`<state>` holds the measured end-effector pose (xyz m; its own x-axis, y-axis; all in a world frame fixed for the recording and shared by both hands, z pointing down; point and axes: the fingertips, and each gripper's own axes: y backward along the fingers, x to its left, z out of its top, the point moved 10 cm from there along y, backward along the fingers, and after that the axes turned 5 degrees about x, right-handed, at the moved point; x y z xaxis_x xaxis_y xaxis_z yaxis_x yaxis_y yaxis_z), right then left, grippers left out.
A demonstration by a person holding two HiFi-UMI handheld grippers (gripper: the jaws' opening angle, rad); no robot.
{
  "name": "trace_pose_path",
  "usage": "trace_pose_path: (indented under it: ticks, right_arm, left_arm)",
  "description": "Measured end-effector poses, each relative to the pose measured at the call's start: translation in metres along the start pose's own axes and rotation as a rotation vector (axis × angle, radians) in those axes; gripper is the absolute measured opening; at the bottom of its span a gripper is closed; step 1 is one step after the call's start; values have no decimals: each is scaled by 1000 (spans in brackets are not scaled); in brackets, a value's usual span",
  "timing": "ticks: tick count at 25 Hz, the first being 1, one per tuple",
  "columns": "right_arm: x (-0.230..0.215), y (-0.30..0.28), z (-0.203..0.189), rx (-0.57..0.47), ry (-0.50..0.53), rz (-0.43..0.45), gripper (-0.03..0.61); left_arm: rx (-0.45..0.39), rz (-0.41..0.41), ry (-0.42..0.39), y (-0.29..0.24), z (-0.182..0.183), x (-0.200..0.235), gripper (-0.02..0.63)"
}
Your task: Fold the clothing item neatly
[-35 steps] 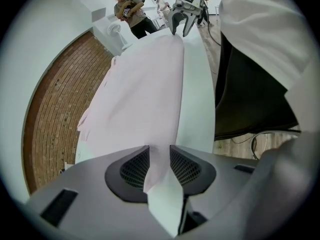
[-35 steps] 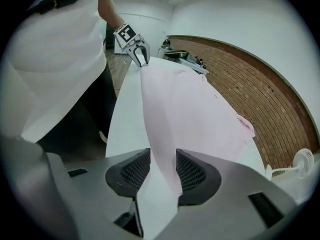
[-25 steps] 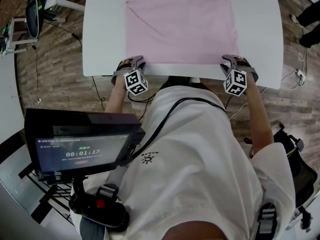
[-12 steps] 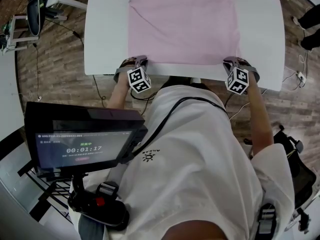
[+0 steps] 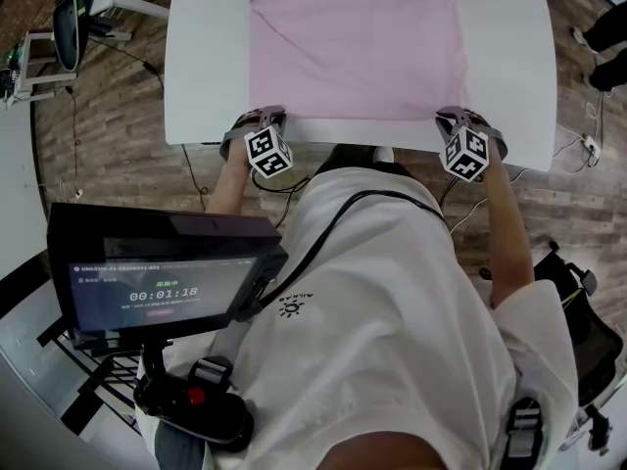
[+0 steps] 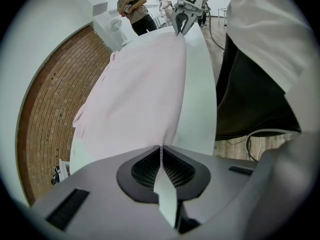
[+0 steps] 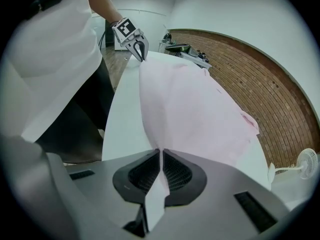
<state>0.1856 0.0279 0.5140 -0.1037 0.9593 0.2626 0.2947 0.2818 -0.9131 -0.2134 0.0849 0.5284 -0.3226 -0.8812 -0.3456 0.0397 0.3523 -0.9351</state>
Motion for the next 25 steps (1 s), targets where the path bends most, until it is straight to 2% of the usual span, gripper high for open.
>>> trace_pose_path:
  ticks: [13,18,25]
  right_arm:
    - [3,18,12,-59,-13,30,21]
    - [15,36,8,-67,-13,67,21]
    - [41,68,7,-82,-15,68,21]
  left_arm:
    - [-8,-6,17,18,-20,-13,17]
    - [-15,-8,16,41,-21,-31,17]
    - [-35,1,11,76,-27,-64,17]
